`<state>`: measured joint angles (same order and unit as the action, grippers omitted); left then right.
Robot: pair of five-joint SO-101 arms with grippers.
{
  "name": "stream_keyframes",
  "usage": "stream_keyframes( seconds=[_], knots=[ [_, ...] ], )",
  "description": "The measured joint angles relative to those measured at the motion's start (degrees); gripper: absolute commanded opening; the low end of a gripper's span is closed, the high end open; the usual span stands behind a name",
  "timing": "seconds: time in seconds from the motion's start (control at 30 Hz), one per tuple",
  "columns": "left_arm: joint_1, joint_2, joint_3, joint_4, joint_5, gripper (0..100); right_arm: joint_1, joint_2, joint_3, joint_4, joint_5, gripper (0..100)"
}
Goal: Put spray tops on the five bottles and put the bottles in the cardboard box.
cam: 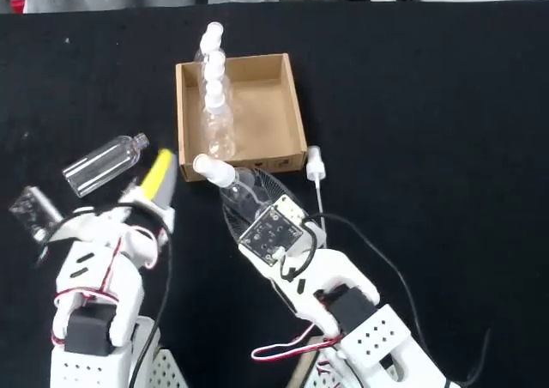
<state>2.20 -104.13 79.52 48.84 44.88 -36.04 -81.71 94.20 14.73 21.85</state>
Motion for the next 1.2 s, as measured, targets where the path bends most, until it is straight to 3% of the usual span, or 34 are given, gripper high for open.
stream_keyframes(
  seconds=[0.83,1.07,1.2],
  knots=[
    [14.59,-0.53,-0.09,0.53,-5.98,21,0.26,0.00,0.09,0.00,-0.26,12.0],
    [14.33,-0.53,-0.09,0.53,-5.98,21,0.35,0.00,0.09,0.00,-0.26,12.0],
    [9.76,0.00,-0.09,0.53,-5.98,21,0.09,0.00,0.09,0.00,-0.18,12.0]
  ],
)
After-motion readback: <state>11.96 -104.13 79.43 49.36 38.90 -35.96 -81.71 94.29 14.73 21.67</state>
